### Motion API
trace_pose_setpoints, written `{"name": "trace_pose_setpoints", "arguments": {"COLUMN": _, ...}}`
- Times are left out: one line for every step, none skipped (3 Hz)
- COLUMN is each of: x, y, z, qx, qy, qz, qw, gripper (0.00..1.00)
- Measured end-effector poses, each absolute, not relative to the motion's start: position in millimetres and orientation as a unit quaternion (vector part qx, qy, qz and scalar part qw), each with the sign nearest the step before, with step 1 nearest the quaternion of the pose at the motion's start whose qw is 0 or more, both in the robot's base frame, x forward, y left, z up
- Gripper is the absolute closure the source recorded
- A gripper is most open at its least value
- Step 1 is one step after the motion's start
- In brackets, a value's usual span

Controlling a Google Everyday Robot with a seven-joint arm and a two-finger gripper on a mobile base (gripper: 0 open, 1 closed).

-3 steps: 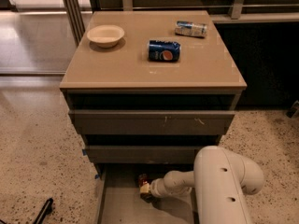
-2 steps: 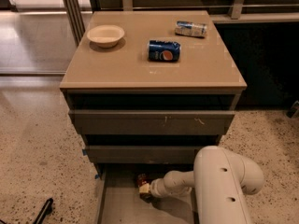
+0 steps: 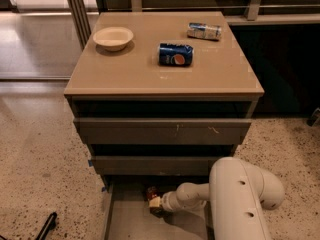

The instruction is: Pick coke can from bottom drawer and place on counter

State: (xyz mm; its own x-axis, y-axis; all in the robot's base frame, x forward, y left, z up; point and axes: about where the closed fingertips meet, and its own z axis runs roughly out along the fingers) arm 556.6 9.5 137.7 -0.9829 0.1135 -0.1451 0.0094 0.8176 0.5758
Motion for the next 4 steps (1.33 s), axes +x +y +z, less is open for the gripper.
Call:
{"name": "trace_pose_setpoints", "arguments": {"x": 544, "y": 6, "z": 157, "qx": 0.017, "qy": 0.939, "qz": 0.332, "qw": 0.084, "gripper": 1.00}}
{"name": "trace_pose_setpoints", "arguments": {"x": 524, "y": -9, "z": 204, "qx": 0.012, "qy": 0.917, "qz": 0.390, "qw": 0.090, "gripper": 1.00}}
{"name": "trace_pose_setpoints", "arguments": {"x": 508, "y": -55, "z": 254, "qx": 0.031, "qy": 0.903, "qz": 0.414, "qw": 0.109, "gripper": 1.00}}
{"name": "trace_pose_setpoints", "arguments": {"x": 498, "y": -80, "z": 303, "qx": 0.028, "qy": 0.897, "qz": 0.424, "qw": 0.119, "gripper": 1.00}}
